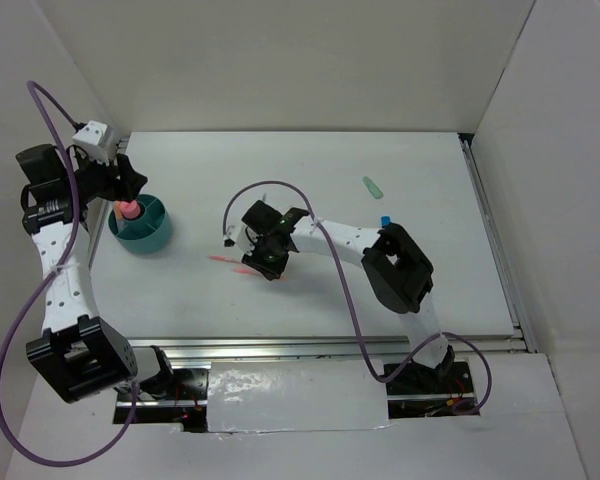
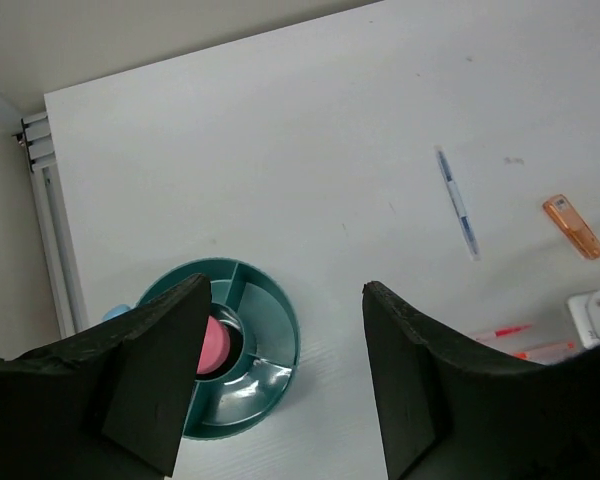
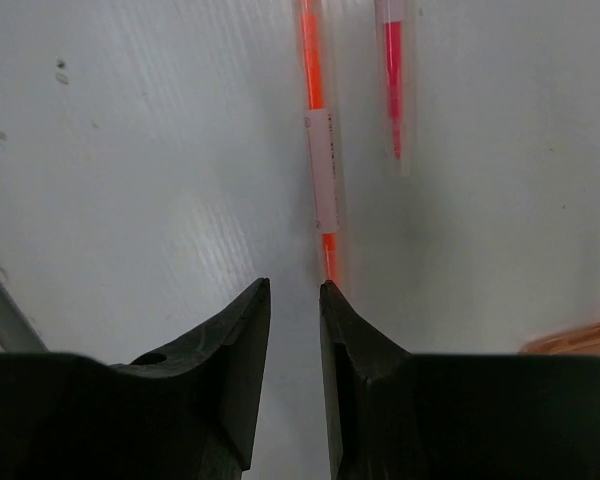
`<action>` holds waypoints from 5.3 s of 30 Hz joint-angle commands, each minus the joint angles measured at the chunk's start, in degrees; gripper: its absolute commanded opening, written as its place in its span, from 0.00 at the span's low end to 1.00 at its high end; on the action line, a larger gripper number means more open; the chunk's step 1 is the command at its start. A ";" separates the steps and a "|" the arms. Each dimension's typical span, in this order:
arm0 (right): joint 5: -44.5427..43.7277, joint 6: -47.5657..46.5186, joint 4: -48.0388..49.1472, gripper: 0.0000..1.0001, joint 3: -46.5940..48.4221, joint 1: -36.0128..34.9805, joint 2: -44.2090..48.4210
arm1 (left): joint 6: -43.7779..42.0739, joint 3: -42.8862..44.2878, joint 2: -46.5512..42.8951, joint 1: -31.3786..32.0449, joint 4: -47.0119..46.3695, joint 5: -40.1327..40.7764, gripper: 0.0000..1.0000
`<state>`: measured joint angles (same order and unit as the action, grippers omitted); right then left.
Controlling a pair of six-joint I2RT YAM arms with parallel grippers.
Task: Sort the stationery into containers
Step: Pick up the pen from the center of the board, then place the pen in the storage box.
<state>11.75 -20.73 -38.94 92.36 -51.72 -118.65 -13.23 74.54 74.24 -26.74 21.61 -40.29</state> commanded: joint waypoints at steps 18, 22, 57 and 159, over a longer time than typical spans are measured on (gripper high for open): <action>-1.91 -5.63 -3.78 0.28 2.74 1.10 -6.07 | 0.23 -2.12 -3.22 2.57 -1.48 1.18 0.74; 0.03 -6.69 -4.66 0.21 1.25 0.92 -4.32 | 1.10 -2.30 -3.57 2.40 -0.60 0.66 0.74; 22.70 21.43 19.96 0.00 -5.52 9.63 28.91 | 62.02 -21.46 -12.54 28.30 -40.77 -4.97 0.81; 9.79 -6.51 -7.20 0.53 28.31 10.95 -7.64 | 11.56 8.86 21.22 1.61 -15.71 1.89 0.60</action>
<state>23.81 -22.35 -42.54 117.51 -38.22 -124.18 -2.57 82.24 100.71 -25.19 8.29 -35.31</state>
